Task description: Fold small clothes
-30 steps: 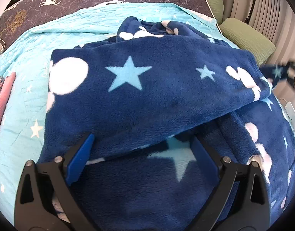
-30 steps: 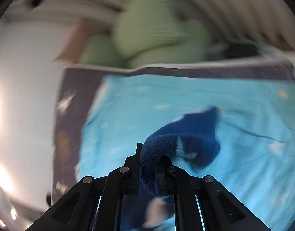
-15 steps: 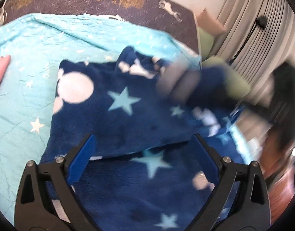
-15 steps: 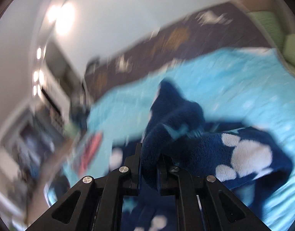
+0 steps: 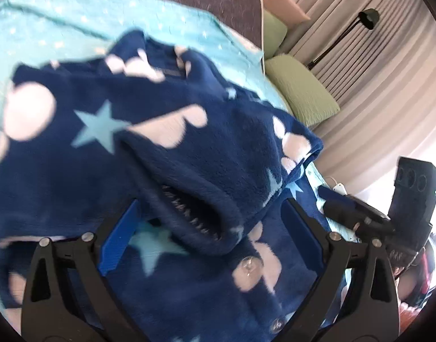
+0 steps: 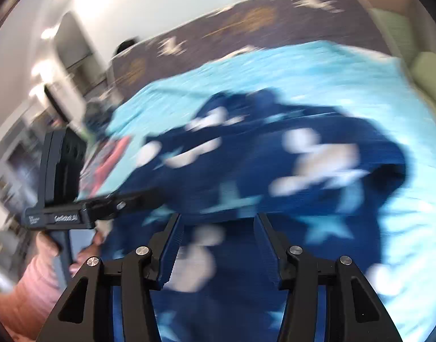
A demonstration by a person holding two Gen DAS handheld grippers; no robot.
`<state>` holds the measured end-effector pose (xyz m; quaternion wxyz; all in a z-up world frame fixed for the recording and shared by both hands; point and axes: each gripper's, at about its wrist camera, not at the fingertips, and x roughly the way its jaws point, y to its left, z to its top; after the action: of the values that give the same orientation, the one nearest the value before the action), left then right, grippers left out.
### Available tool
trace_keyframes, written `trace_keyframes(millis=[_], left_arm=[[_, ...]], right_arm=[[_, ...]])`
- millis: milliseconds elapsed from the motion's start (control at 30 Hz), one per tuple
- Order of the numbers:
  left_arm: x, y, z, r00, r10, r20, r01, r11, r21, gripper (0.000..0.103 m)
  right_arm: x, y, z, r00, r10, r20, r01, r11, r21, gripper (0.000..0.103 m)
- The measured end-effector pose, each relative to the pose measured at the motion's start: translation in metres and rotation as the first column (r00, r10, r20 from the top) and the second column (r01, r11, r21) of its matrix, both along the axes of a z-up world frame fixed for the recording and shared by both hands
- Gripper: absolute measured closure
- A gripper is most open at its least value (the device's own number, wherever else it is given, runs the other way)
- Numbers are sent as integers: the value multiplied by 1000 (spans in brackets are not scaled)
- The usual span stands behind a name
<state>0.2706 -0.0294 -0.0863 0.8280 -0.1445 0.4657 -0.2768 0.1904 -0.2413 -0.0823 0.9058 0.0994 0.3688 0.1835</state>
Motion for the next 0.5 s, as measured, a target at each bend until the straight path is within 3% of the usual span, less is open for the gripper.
trace_keyframes(millis=[33, 67, 100, 167, 233, 333, 433, 500], left_arm=[[4, -6, -3, 1000, 6, -9, -6, 1000, 19, 37], [5, -9, -3, 1000, 14, -16, -13, 999, 50, 80], [8, -10, -2, 999, 24, -35, -22, 998, 65, 91], [8, -6, 13, 999, 41, -26, -41, 999, 14, 91], [5, -1, 43, 996, 48, 72, -50, 999, 20, 91], [-4, 6, 96, 971, 45, 233, -63, 995, 73, 91], [-7, 17, 127, 942, 50, 333, -105, 983, 150, 91], [-6, 25, 133, 931, 60, 359, -135, 973, 189, 91]], right_arm=[[-2, -15, 0, 998, -60, 9, 60, 998, -16, 48], [-3, -26, -1, 995, -102, 12, 102, 994, -27, 46], [-3, -39, -4, 988, -157, 10, 157, 987, -40, 45], [1, -60, -11, 967, -256, -10, 255, 964, -81, 44], [6, -80, -18, 938, -346, -23, 340, 931, -133, 44], [17, -99, -25, 902, -428, -59, 412, 893, -182, 44], [30, -103, -27, 908, -409, -89, 396, 909, -131, 44], [40, -94, -27, 922, -378, -79, 367, 921, -128, 44]])
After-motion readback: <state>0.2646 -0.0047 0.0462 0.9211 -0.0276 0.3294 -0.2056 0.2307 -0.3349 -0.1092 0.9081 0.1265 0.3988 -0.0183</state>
